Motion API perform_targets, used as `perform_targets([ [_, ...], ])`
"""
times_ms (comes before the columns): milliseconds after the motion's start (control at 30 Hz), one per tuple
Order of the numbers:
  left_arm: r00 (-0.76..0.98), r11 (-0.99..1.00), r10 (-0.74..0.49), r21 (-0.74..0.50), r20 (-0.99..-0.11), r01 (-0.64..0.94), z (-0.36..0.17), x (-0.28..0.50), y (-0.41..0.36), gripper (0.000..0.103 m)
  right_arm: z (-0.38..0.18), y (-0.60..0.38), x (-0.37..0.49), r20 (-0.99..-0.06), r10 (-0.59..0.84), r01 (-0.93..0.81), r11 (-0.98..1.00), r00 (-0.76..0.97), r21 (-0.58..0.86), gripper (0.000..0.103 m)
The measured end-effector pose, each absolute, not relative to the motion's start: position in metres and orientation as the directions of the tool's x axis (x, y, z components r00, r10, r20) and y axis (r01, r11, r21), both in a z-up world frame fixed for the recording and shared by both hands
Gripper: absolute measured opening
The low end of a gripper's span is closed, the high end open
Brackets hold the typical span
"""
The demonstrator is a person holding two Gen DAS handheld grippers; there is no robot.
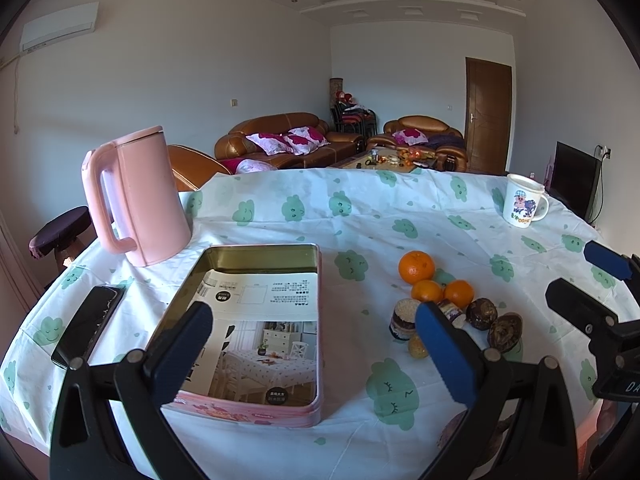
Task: Organize fruits
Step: 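Grasp the purple round fruit with the left tool while the right tool grasps a dark brown fruit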
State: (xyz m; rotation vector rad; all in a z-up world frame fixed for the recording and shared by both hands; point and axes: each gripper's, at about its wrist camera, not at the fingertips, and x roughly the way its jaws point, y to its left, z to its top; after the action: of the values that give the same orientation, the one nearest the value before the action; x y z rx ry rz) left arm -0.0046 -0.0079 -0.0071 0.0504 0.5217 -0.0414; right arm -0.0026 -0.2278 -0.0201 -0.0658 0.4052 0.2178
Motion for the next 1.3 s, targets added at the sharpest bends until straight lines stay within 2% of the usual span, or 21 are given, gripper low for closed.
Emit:
perform_targets([
  [133,0.862,0.997,-0.052,0.017,-0.504,0.07,-0.013,-0.014,-0.012,0.103,-0.03,-0.234,-0.007,-0.405,0.176,-0.206,0.978,0.897,-0.031,0.102],
  [367,0.83,0.978,-0.182,-0.009,-0.528,0.21,-0.045,-0.043,-0.042,0.103,-0.055,-0.27,-0.011,-0.461,0.112,-0.134,0.991,0.88,-0.014,0.102],
  [533,0.791,0.943,-0.289,-0.018,-0.539,0.332,-0.056,-0.058,-0.071,0.099,-0.067,-0.289,-0.01,-0.487,0.104,-0.108,0.994,0.867,0.021,0.102],
  [600,0.755,0.924,-0.325,-0.023,-0.57,0.381,-0.065,-0.061,-0.083,0.097,-0.071,-0.292,-0.007,-0.492,0.103,-0.101,0.994,0.865,0.03,0.102],
  [667,0.718,0.909,-0.328,0.0,-0.614,0.416,-0.077,-0.059,-0.094,0.089,-0.073,-0.296,-0.006,-0.494,0.117,-0.106,0.993,0.861,0.049,0.102],
  [733,0.693,0.907,-0.31,0.017,-0.651,0.421,-0.087,-0.055,-0.101,0.072,-0.075,-0.296,-0.004,-0.495,0.13,-0.115,0.992,0.859,0.06,0.102],
  [833,0.671,0.917,-0.296,-0.007,-0.68,0.398,-0.095,-0.046,-0.096,0.056,-0.078,-0.293,-0.002,-0.5,0.146,-0.133,0.989,0.854,0.062,0.101],
  [867,0.662,0.916,-0.311,-0.028,-0.682,0.401,-0.096,-0.043,-0.093,0.055,-0.078,-0.291,-0.001,-0.502,0.153,-0.14,0.988,0.851,0.064,0.101],
  [933,0.654,0.915,-0.332,-0.063,-0.68,0.399,-0.094,-0.04,-0.087,0.053,-0.08,-0.286,0.003,-0.511,0.168,-0.158,0.985,0.843,0.063,0.093],
  [1000,0.663,0.92,-0.325,-0.063,-0.674,0.387,-0.093,-0.036,-0.084,0.052,-0.081,-0.28,0.009,-0.524,0.173,-0.172,0.984,0.834,0.051,0.077],
  [1167,0.713,0.931,-0.316,-0.06,-0.626,0.359,-0.077,-0.025,-0.069,0.052,-0.08,-0.26,0.024,-0.557,0.214,-0.23,0.972,0.802,0.043,0.074],
  [1300,0.765,0.946,-0.279,-0.03,-0.581,0.323,-0.062,-0.013,-0.057,0.052,-0.083,-0.245,0.038,-0.595,0.196,-0.24,0.971,0.78,0.005,0.067],
])
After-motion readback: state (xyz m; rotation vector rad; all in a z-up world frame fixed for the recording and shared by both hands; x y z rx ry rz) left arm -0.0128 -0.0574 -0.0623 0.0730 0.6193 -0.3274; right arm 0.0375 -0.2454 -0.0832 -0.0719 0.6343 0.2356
